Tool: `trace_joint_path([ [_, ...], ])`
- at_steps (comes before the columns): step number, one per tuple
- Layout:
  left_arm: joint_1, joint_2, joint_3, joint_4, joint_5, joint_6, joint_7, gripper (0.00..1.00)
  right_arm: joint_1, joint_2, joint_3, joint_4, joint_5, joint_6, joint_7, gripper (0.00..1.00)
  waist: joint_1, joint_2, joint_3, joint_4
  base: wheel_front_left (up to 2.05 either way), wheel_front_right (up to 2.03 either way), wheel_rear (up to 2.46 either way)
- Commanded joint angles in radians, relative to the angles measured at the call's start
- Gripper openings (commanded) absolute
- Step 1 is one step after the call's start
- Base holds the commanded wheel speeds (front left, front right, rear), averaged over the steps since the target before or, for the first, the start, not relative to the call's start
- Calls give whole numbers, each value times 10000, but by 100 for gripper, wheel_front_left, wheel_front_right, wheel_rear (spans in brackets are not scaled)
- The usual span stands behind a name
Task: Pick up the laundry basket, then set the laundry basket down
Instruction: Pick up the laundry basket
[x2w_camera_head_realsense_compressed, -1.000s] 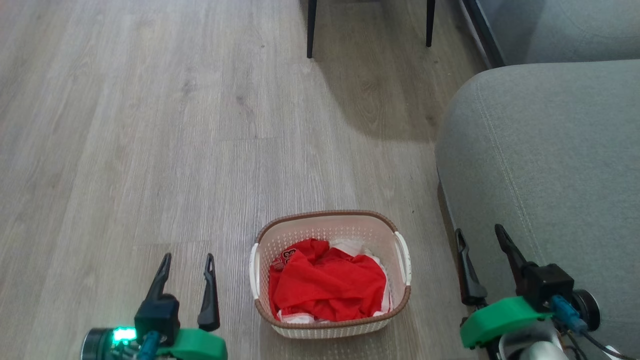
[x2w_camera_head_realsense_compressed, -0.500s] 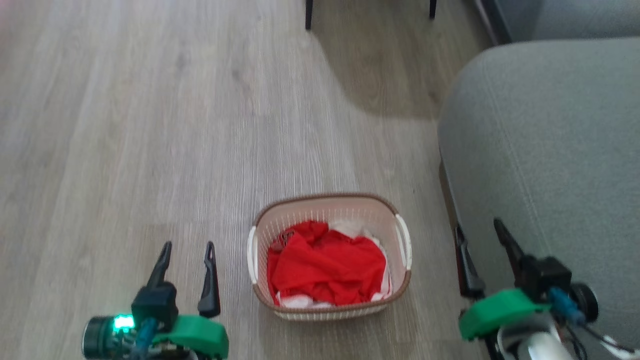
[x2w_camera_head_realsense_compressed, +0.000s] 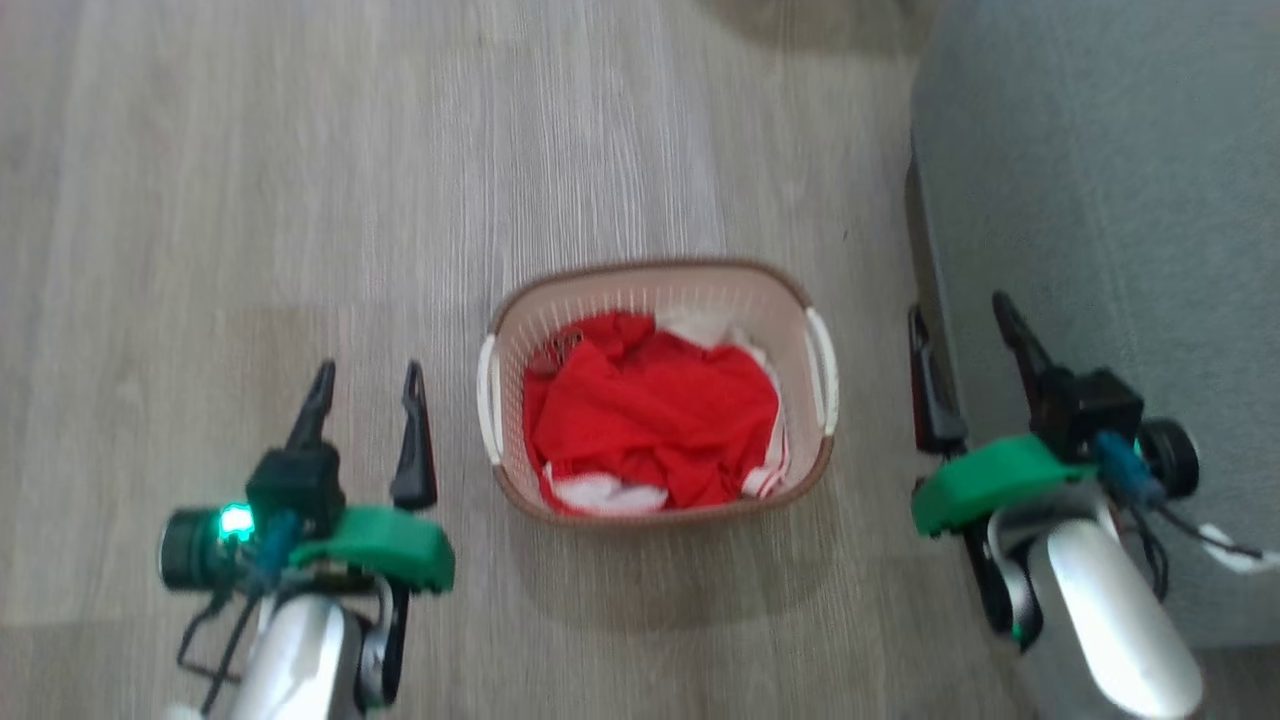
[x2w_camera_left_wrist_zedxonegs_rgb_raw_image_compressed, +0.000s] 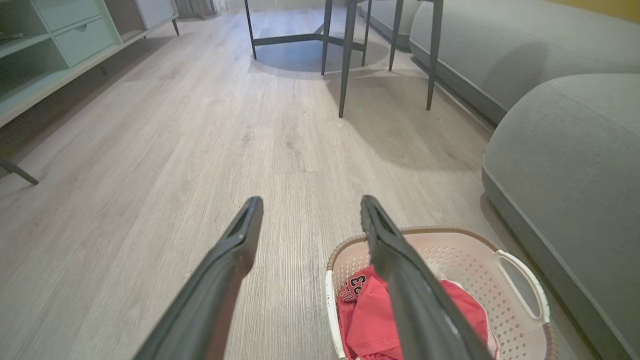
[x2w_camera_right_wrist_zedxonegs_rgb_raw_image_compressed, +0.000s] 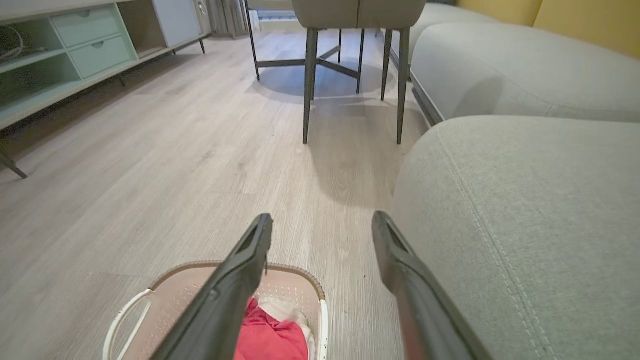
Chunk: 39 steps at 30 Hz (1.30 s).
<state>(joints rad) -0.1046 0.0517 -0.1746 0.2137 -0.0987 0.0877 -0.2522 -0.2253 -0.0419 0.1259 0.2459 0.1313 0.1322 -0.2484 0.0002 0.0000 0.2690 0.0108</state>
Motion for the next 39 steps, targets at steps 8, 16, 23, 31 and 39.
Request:
trace_joint_path([
  [8,-1554,-12,240,753,-390,6,-95,100,-1511,-83,183,848,-200,-15,-134,100,-2,0,2005,22,0,0,0],
  [16,-2993,-13,310,2191,-843,-116,-95,100,-2928,-83,168,2528,-219,-15,-134,100,-2,0,3631,41,0,0,0],
  [23,-4050,-14,80,3450,-1233,-271,-95,100,-3951,-83,225,3783,-125,-15,-134,100,-2,0,4674,75,0,0,0],
  [31,-4971,-14,-394,4582,-1311,-368,-95,100,-4648,-83,342,4506,-46,-15,-134,100,-2,0,5467,82,0,0,0],
  [39,-5713,-14,-810,5653,-1437,-494,-95,100,-5006,-83,623,4771,168,-15,-134,100,-2,0,5900,54,0,0,0],
])
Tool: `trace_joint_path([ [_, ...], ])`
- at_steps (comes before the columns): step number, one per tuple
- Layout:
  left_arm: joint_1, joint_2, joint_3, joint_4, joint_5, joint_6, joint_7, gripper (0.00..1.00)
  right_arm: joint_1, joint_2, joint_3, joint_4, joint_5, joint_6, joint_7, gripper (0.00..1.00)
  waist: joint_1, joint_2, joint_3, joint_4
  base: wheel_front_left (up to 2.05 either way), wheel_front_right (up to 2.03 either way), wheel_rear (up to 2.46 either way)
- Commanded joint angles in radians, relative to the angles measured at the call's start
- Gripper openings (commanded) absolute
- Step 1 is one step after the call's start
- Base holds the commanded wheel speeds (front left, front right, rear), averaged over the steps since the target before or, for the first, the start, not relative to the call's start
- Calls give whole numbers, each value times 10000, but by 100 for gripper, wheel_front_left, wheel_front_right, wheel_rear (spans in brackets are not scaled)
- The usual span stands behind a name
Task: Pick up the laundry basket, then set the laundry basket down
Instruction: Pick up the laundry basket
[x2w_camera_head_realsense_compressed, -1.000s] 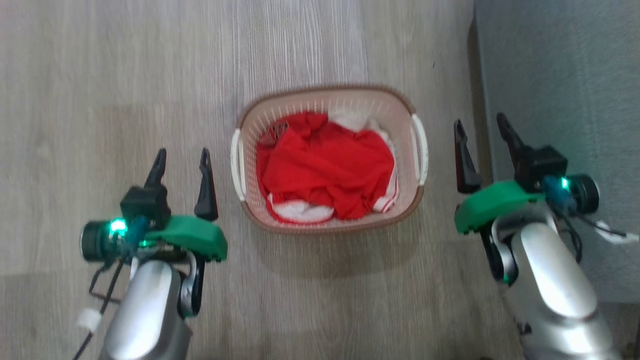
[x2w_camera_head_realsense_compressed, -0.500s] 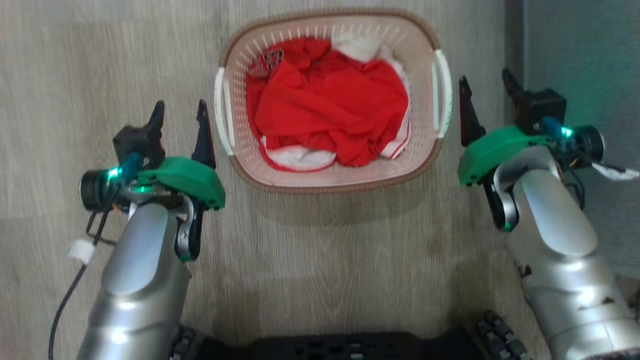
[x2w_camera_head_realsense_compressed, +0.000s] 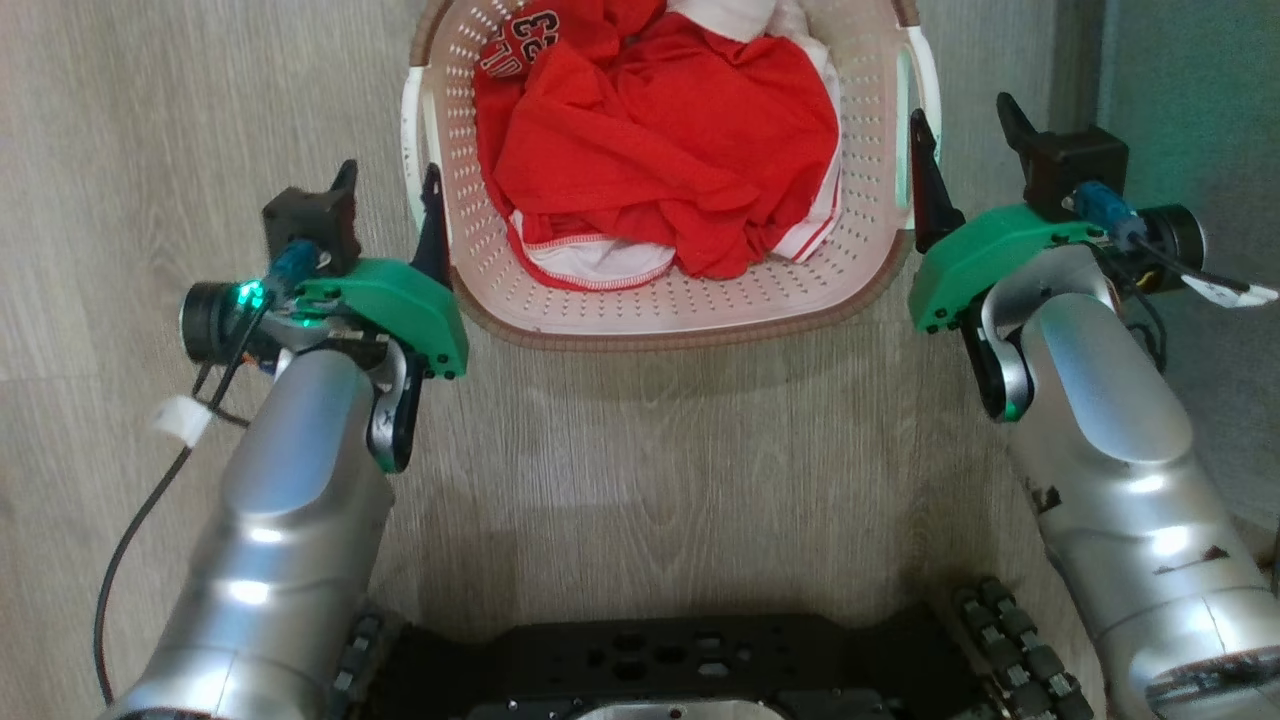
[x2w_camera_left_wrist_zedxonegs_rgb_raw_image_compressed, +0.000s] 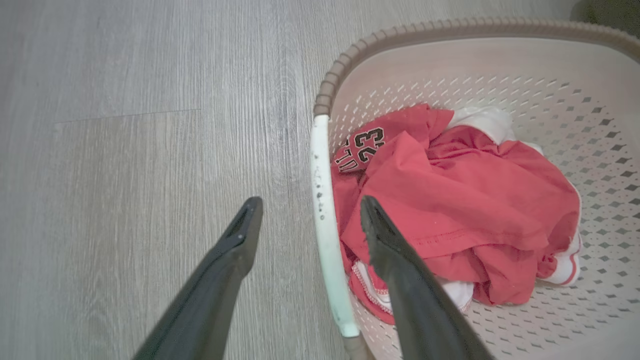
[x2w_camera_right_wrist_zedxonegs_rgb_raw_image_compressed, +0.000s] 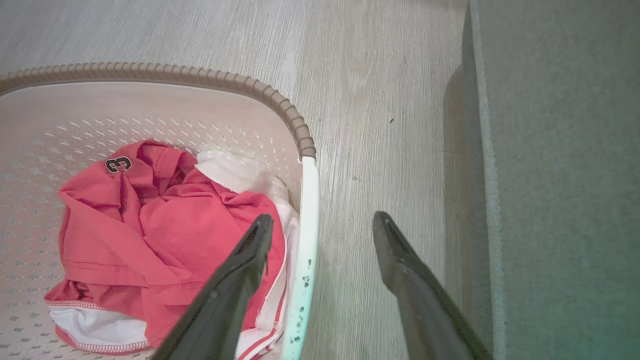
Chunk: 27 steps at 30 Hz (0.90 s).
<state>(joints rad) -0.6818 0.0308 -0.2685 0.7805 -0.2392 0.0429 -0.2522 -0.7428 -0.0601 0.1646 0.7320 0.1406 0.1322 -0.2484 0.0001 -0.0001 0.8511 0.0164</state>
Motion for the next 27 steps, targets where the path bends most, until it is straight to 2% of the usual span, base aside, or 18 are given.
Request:
trace_joint_path([
  [1,-33,195,72,107,-50,-56,-95,100,122,99,274,-31,103,-15,-134,100,-1,1,128,3,0,0,0],
  [27,-1758,195,-1548,1635,-1321,191,-95,100,-1483,99,762,1796,452,-15,-134,100,-1,1,1322,302,0,0,0],
])
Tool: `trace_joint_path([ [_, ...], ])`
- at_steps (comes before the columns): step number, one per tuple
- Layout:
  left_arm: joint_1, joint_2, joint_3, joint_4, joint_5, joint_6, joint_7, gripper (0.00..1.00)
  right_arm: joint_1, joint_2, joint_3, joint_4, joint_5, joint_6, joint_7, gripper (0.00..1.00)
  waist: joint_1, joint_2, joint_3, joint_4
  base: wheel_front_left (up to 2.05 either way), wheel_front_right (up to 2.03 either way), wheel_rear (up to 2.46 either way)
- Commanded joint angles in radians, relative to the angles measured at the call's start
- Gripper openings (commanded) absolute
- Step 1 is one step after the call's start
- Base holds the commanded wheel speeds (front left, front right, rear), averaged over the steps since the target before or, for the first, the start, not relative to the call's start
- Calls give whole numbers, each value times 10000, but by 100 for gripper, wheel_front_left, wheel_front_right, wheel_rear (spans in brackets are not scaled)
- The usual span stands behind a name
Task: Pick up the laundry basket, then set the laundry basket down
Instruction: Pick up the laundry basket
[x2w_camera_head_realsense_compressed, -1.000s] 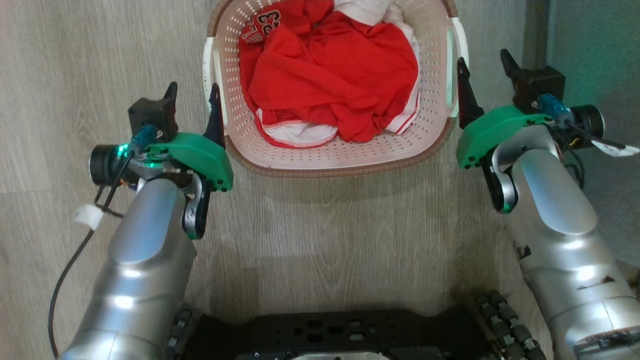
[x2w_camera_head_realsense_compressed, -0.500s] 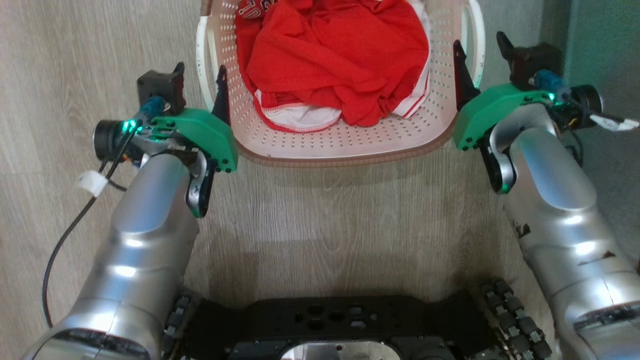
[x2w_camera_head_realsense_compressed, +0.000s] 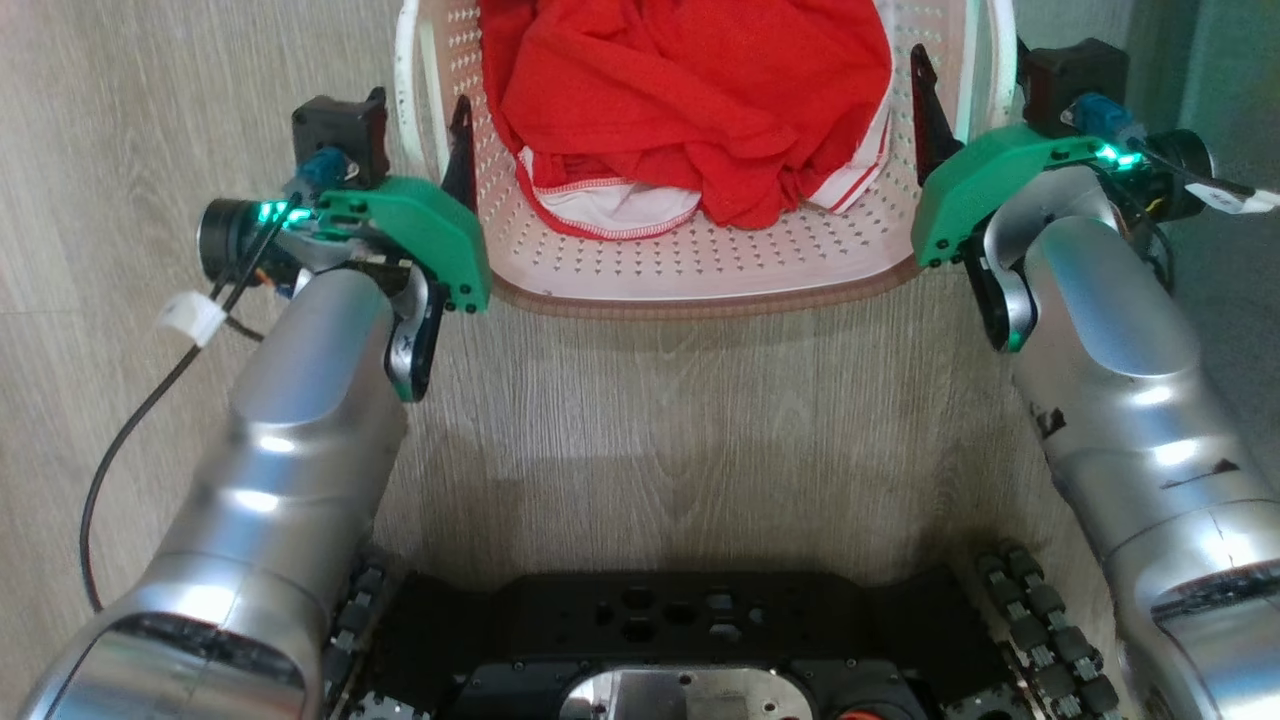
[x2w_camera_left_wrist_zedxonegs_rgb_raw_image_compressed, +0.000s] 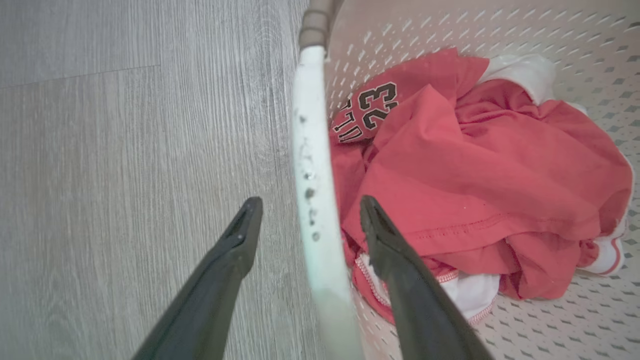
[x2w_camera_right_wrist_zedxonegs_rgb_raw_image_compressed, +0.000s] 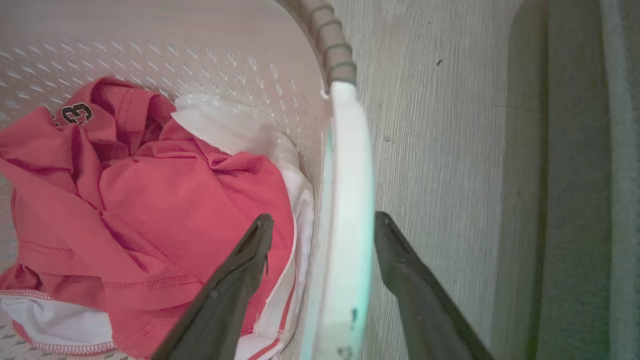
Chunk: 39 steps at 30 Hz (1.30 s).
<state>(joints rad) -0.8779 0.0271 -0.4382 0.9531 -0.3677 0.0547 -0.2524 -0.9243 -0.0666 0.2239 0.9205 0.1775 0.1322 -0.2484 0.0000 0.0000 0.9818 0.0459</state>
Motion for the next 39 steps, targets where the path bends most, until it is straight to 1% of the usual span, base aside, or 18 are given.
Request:
trace_joint_path([
  [1,156,231,68,-74,-106,96,-93,100,289,164,190,-40,108,-15,-134,100,0,0,40,11,0,0,0],
  [7,-95,231,-401,-6,-479,268,-93,100,97,164,320,166,282,-15,-134,100,0,0,156,22,0,0,0],
  [8,-125,231,-478,-3,-531,299,-93,93,74,164,342,210,309,-15,-134,95,0,0,168,26,0,0,0],
  [10,-171,231,-646,20,-626,345,-93,64,32,164,385,293,359,-15,-134,71,0,0,183,31,0,0,0],
  [11,-189,231,-727,37,-670,368,-93,46,15,164,404,324,382,-15,-134,58,0,0,183,33,0,0,0],
  [12,-202,231,-804,60,-714,387,-93,34,-2,164,424,354,408,-15,-134,49,0,0,182,35,0,0,0],
  [13,-214,231,-879,90,-759,400,-93,20,-20,164,439,378,433,-15,-134,46,0,0,178,37,0,0,0],
  [14,-226,231,-951,110,-804,416,-93,4,-34,164,450,401,455,-15,-134,43,0,0,174,41,0,0,0],
  [15,-237,231,-1017,126,-847,433,-93,0,-45,164,465,430,473,-15,-134,39,0,0,167,44,0,0,0],
  [17,-234,231,-1145,143,-932,471,-93,0,-63,164,499,488,504,-15,-134,29,0,0,141,53,0,0,0],
  [18,-232,231,-1202,153,-975,490,-93,0,-71,164,518,515,523,-15,-134,10,0,0,128,57,0,0,0],
  [19,-232,231,-1252,167,-1016,506,-93,0,-78,164,542,543,544,-15,-134,0,0,0,114,60,0,0,0],
  [29,1,231,-1593,305,-1368,575,-93,0,70,164,782,961,929,-15,-134,0,0,0,-365,61,0,0,0],
  [34,322,231,-1916,489,-1590,544,-93,0,379,164,1086,1348,1308,-15,-134,0,0,0,-1017,35,0,0,0],
  [39,823,231,-2277,806,-1963,428,-93,0,848,164,1460,1798,1792,-15,-134,0,0,0,-1958,24,0,0,0],
])
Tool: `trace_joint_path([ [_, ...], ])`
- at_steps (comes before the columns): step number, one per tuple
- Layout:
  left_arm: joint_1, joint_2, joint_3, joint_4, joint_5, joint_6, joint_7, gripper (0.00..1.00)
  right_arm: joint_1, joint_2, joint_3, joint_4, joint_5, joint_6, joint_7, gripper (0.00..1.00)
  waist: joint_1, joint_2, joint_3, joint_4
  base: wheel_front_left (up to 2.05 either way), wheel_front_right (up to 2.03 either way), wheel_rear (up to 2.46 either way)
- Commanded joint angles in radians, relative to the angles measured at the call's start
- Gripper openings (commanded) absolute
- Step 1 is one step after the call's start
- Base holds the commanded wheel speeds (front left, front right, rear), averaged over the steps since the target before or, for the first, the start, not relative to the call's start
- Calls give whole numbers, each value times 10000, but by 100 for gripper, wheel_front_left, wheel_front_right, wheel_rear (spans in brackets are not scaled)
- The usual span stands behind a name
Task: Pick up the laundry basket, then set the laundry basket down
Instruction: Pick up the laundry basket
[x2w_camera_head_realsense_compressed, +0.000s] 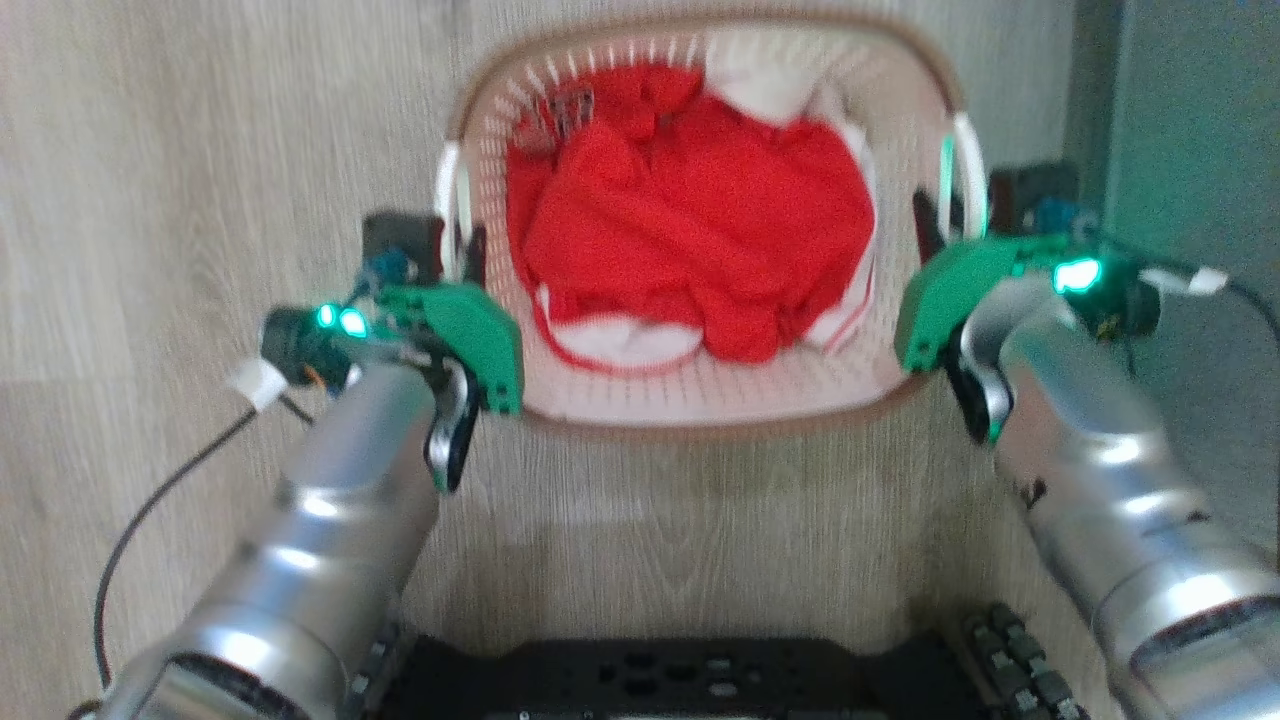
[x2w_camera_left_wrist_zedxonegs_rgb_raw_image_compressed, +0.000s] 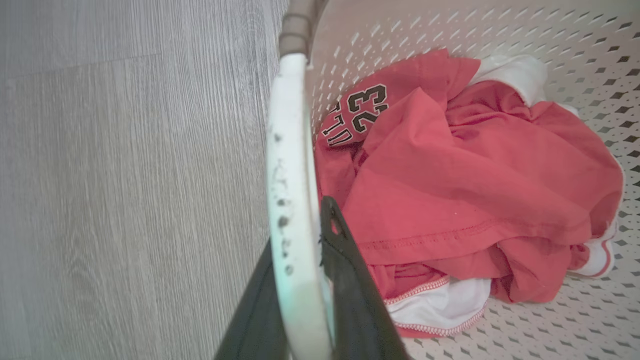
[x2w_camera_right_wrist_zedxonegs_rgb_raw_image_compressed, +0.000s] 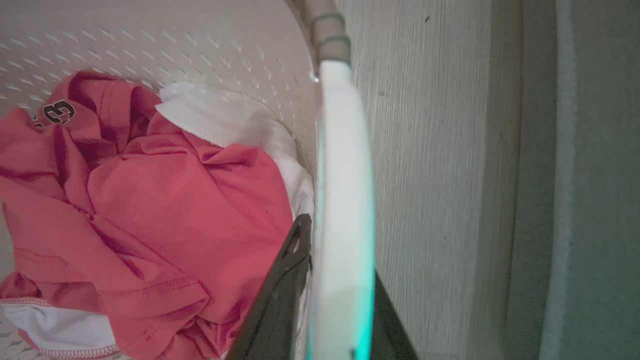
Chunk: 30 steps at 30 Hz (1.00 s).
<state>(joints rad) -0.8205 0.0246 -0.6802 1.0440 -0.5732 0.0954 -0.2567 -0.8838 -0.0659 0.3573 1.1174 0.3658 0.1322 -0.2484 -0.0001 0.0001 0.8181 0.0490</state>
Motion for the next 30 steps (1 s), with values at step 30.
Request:
trace_joint_path([
  [30,3841,256,-2557,1460,-2991,-805,1707,0,4135,157,3595,1071,4224,-15,1823,0,1,-1,-7362,349,0,0,0],
])
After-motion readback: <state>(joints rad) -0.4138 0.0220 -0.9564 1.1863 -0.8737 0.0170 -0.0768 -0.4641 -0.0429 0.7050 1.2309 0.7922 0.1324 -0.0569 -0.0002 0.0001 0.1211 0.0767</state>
